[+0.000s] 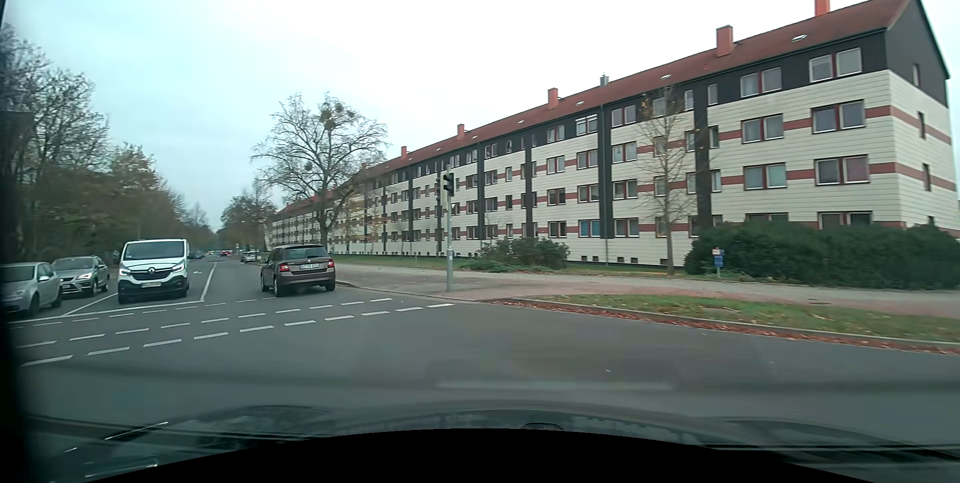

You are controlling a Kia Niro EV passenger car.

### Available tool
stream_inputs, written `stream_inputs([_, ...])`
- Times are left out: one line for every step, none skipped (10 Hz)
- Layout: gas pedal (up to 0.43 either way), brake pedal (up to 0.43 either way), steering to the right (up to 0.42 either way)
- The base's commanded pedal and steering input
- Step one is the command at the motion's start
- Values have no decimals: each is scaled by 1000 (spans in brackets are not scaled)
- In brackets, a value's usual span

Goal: Follow the waypoints while adhering to traffic rules and regulations

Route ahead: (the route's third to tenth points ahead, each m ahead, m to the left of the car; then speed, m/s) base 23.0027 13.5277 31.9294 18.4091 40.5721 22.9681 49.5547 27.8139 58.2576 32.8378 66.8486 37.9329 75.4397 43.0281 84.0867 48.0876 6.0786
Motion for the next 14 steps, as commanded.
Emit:
stream_inputs([189, 0, -353])
stream_inputs([197, 0, -345])
stream_inputs([209, 0, -337])
stream_inputs([220, 0, -321])
stream_inputs([220, 0, -302])
stream_inputs([228, 0, -281])
stream_inputs([228, 0, -256])
stream_inputs([228, 0, -233])
stream_inputs([240, 0, -211])
stream_inputs([240, 0, -189])
stream_inputs([240, 0, -165])
stream_inputs([248, 0, -145])
stream_inputs([248, 0, -126])
stream_inputs([248, 0, -112])
